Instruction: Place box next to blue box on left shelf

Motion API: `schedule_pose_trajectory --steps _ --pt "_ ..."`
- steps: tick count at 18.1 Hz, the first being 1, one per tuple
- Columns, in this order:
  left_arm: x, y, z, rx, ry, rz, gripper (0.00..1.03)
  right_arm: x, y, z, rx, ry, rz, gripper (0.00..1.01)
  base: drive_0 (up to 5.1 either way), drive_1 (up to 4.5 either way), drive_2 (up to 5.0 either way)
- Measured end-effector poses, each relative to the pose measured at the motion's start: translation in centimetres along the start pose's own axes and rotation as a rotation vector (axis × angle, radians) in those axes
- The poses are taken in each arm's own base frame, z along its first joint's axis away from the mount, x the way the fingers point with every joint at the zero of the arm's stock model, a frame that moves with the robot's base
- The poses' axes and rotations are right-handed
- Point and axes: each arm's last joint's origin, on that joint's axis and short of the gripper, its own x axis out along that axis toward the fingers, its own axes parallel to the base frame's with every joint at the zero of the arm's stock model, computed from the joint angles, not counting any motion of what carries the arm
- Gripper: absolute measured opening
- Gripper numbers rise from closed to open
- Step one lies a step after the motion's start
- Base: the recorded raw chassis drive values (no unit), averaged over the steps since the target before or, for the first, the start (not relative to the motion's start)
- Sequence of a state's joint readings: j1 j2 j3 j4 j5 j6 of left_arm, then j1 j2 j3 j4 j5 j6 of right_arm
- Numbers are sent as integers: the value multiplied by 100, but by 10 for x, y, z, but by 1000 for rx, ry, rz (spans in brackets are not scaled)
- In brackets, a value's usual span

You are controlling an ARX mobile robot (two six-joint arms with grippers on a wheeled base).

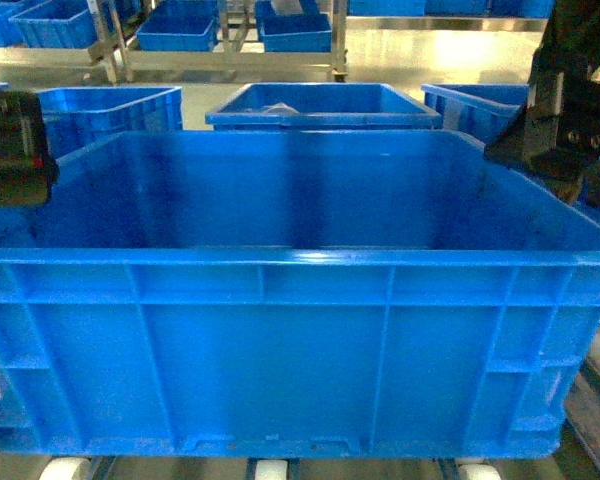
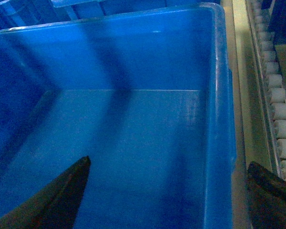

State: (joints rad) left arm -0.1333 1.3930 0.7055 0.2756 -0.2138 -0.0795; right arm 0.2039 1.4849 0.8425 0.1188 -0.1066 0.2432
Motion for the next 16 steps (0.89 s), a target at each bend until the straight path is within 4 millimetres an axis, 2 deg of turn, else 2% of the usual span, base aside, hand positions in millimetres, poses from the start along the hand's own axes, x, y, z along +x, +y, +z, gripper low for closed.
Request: schedule_pose_trajectory --steps 1,4,9,10,11,12,13,14,15,16 --pt "-4 0 10 -22 -85 -7 100 -2 1 1 1 -7 1 100 0 0 0" --pt "-17 0 36 -100 -312 -17 98 -3 1 2 0 -6 1 98 0 0 0" --pt "-16 -1 35 -113 -308 -13 98 -3 1 2 0 -7 0 98 0 0 0" --pt "-16 0 35 -110 -319 -17 97 -1 1 1 -14 -53 -8 97 0 0 0" --pt "-17 2 33 -101 -363 -46 92 1 1 -1 -52 -183 -51 92 0 0 0" --pt "-37 14 0 -26 -402 -99 63 -26 -20 -38 -163 -460 -225 62 0 0 0" --pt "-53 23 -26 -11 -395 -95 36 -57 -28 -45 -184 -587 -236 34 0 0 0" --pt "-67 29 -44 -10 -395 -98 10 -70 -35 -70 -198 -543 -232 9 0 0 0" --pt "-74 40 -54 -9 -392 -96 2 -80 -40 -81 -202 -539 -243 2 0 0 0" --pt "-79 43 -60 -12 -390 -84 1 -87 -41 -84 -201 -552 -244 2 0 0 0"
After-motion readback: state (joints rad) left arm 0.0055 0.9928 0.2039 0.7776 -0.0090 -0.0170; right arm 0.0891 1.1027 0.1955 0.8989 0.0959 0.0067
